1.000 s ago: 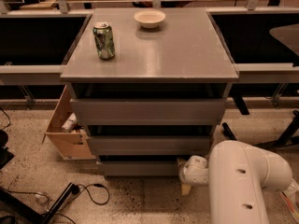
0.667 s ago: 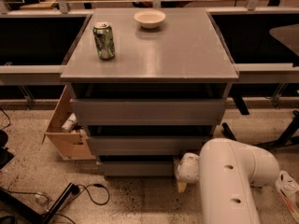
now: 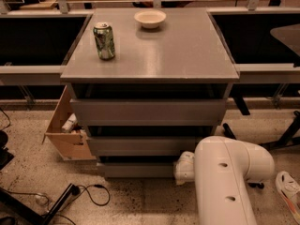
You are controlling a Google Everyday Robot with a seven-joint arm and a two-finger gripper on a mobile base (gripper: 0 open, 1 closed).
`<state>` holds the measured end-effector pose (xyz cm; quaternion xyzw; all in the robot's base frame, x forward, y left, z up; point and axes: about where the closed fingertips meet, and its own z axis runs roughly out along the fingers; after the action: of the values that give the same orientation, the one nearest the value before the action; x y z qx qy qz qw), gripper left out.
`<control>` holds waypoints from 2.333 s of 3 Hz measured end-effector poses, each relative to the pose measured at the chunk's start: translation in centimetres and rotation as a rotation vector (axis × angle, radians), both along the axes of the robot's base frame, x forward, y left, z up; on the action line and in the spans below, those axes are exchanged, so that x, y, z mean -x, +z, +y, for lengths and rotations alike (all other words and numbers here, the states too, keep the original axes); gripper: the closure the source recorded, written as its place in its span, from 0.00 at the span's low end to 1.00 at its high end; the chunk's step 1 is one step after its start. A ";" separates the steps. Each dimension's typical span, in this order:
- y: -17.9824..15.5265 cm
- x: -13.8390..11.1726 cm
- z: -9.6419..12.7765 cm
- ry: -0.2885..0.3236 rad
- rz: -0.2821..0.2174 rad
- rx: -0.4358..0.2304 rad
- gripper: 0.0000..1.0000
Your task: Open bottom drawer
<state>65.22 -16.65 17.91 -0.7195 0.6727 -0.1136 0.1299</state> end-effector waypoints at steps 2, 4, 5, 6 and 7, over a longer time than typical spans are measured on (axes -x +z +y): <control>0.5 4.0 -3.1 -0.040 0.096 0.055 0.89; 0.7 5.2 -3.8 -0.060 0.118 0.053 1.00; 0.9 5.2 -3.8 -0.060 0.119 0.053 1.00; 0.7 6.6 -4.1 -0.085 0.141 0.043 1.00; 0.8 6.7 -4.1 -0.086 0.142 0.043 1.00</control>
Offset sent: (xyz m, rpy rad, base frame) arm -0.1110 -0.0831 0.0115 -0.1151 0.2620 -0.1080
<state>58.56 -20.77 18.73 -0.6988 0.7079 -0.0821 0.0616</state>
